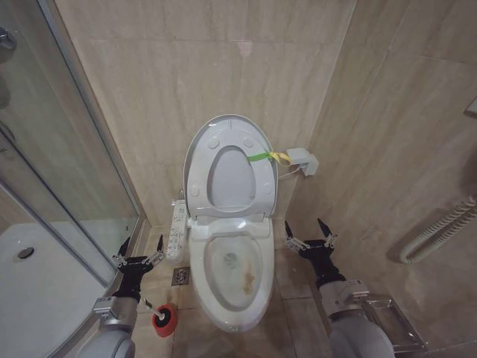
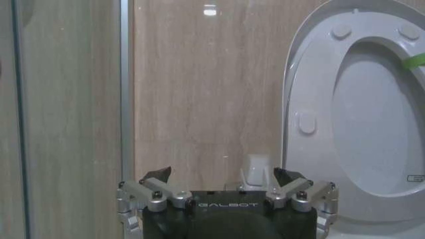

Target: Open the toilet lid, clean the toilet bowl with a toilet brush, close the toilet lid, and flush.

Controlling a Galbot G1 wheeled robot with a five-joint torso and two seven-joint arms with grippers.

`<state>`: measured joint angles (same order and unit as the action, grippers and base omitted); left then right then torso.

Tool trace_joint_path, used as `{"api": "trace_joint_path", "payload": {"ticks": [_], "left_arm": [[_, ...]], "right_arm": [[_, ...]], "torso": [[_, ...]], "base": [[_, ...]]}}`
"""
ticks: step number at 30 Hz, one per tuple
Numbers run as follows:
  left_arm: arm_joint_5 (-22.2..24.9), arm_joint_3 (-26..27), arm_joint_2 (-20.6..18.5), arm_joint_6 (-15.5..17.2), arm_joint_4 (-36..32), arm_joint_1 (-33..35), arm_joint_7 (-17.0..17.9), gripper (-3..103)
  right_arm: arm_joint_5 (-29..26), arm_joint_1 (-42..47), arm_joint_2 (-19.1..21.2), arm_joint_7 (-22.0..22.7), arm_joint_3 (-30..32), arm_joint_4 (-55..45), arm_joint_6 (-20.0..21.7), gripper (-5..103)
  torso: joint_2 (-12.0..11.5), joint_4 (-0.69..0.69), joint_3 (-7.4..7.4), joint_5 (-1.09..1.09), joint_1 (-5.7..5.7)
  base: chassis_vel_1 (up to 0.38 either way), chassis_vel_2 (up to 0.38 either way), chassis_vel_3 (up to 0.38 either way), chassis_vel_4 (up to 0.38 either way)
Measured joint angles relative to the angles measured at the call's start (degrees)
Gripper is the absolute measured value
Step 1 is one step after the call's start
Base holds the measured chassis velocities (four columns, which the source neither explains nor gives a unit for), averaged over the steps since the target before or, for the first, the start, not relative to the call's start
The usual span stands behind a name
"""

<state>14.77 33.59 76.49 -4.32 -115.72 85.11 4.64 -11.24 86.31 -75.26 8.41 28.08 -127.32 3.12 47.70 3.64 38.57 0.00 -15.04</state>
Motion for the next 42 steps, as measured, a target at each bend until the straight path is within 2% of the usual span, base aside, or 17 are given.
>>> {"api": "trace_joint_path", "payload": {"ticks": [6, 9, 11, 14, 15, 19, 24, 42], "left_arm": [[0.2, -0.7, -0.1, -1.3, 2.2, -0.6, -0.1, 100], [-0.4, -1.5, -0.3, -4.5, 5.8, -0.7, -0.5, 100], [-1.1, -1.5, -0.3, -5.3, 6.7, -0.6, -0.5, 100], [-4.5, -1.5, -0.3, -7.6, 10.7, -0.4, 1.1, 100], [-4.5, -1.5, -0.3, -7.6, 10.7, -0.4, 1.1, 100], [-5.5, -2.3, 0.2, -8.2, 12.9, 0.7, 5.1, 100], [-5.8, -3.2, 1.8, -8.1, 15.1, 2.2, 8.2, 100], [-5.5, -3.9, 3.0, -9.2, 29.9, -3.2, 8.7, 100]], "right_arm": [[0.0, 0.0, 0.0, 0.0, 0.0, 0.0, 0.0, 100], [0.0, 0.0, 0.0, 0.0, 0.0, 0.0, 0.0, 100], [0.0, 0.0, 0.0, 0.0, 0.0, 0.0, 0.0, 100], [0.0, 0.0, 0.0, 0.0, 0.0, 0.0, 0.0, 100], [0.0, 0.0, 0.0, 0.0, 0.0, 0.0, 0.0, 100], [0.0, 0.0, 0.0, 0.0, 0.0, 0.0, 0.0, 100], [0.0, 0.0, 0.0, 0.0, 0.0, 0.0, 0.0, 100], [0.0, 0.0, 0.0, 0.0, 0.0, 0.0, 0.0, 100]], "torso": [[0.0, 0.01, -0.01, 0.00, 0.02], [0.0, 0.01, -0.01, 0.00, 0.02], [0.0, 0.01, 0.00, 0.00, 0.01], [0.0, 0.01, 0.00, -0.01, 0.01], [0.0, 0.01, 0.00, -0.01, 0.01], [0.0, 0.00, 0.00, 0.00, 0.01], [0.0, 0.00, 0.00, 0.00, 0.01], [0.0, 0.01, 0.00, 0.00, 0.01]], "base": [[0.000, 0.000, 0.000, 0.000], [0.000, 0.000, 0.000, 0.000], [0.000, 0.000, 0.000, 0.000], [0.000, 0.000, 0.000, 0.000], [0.000, 0.000, 0.000, 0.000], [0.000, 0.000, 0.000, 0.000], [0.000, 0.000, 0.000, 0.000], [0.000, 0.000, 0.000, 0.000]]}}
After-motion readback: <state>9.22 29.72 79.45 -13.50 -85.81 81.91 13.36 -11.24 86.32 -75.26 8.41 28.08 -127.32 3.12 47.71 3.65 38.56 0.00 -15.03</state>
